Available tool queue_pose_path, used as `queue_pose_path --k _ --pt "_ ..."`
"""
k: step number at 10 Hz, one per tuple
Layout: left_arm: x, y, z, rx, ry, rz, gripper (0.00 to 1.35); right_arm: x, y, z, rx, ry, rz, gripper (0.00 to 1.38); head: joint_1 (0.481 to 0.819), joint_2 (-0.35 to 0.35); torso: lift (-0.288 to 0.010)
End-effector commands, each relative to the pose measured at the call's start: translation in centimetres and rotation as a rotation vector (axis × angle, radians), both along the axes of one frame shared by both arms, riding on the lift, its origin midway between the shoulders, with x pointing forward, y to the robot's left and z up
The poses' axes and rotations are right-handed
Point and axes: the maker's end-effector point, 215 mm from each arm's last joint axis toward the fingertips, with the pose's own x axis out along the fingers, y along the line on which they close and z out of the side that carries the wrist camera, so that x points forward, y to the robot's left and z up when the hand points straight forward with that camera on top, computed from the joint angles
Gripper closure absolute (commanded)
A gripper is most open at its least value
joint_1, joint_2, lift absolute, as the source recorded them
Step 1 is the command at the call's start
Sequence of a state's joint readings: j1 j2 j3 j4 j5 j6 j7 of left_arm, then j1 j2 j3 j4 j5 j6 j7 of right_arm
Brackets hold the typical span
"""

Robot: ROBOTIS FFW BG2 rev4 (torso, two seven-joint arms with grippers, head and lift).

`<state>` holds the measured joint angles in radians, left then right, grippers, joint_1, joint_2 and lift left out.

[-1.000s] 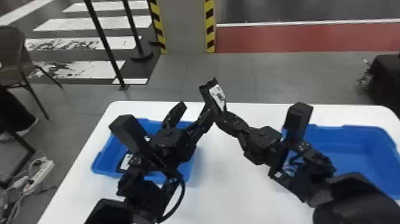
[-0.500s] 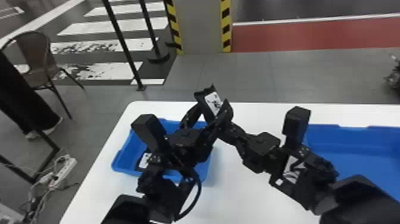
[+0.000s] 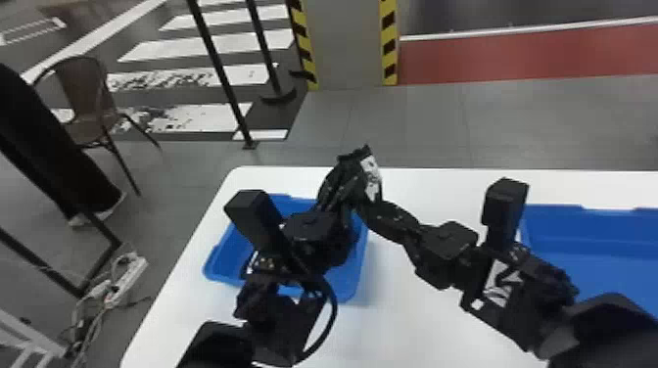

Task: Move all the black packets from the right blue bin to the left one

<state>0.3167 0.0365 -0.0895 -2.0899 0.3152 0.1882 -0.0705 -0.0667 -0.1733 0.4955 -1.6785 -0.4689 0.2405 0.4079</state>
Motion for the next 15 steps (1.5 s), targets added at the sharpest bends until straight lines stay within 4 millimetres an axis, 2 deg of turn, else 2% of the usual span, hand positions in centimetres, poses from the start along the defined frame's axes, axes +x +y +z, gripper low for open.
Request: queue_pose_path --k 1,3,4,5,6,7,8,10,12,13,14,15 --pt "-0.1 -0.1 -0.4 -0.003 0.015 -0.005 1.22 0.3 0.0 0.0 0.002 0.0 -0.002 1.13 0.695 0.258 -0.11" --pt "-0.1 0.0 -0.1 -0.012 0.004 0.0 1.22 1.1 -0.2 0.6 0.026 -0.007 -0.015 1.12 0.695 0.256 -0.11" --pt "-0.1 0.4 0.3 -0.012 -0.008 0.009 1.22 1.5 -0.3 0.6 0.039 -0.007 -0.023 0.99 0.695 0.254 -0.11" --pt "0.0 1.8 0.9 -0.01 -0.032 0.048 1.22 1.7 -0.4 0.7 0.041 -0.014 -0.025 0.57 0.695 0.254 -0.11" --pt "0.0 4.3 0.9 0.022 -0.047 0.115 1.22 1.8 -0.8 0.7 0.045 -0.027 -0.025 0.18 0.695 0.258 -0.11" --pt "-0.2 7.7 0.4 0.065 -0.064 0.202 1.22 2.0 -1.8 -0.1 0.047 -0.015 -0.045 0.04 0.695 0.275 -0.11" --pt "-0.4 10.2 -0.8 0.101 -0.058 0.258 1.22 2.1 -3.2 -0.8 0.051 0.001 -0.073 0.12 0.695 0.301 -0.11" --pt "-0.3 12.8 -4.7 0.17 0.003 0.314 1.22 2.3 -5.8 -2.2 0.054 0.027 -0.122 0.17 0.695 0.325 -0.11" --pt "-0.3 13.6 -9.4 0.177 0.082 0.319 1.22 2.6 -6.8 -2.2 0.056 0.028 -0.144 0.18 0.695 0.325 -0.11" --pt "-0.3 13.8 -9.7 0.181 0.065 0.322 1.21 2.5 -6.7 -2.1 0.045 0.023 -0.139 0.18 0.695 0.323 -0.11" --pt "0.0 13.9 -8.8 0.18 0.026 0.331 0.88 2.5 -6.5 -1.8 0.04 0.015 -0.136 0.18 0.695 0.322 -0.11" --pt "0.3 13.2 -6.8 0.147 -0.031 0.329 0.26 2.6 -6.7 -1.7 0.038 0.011 -0.138 0.18 0.695 0.324 -0.11"
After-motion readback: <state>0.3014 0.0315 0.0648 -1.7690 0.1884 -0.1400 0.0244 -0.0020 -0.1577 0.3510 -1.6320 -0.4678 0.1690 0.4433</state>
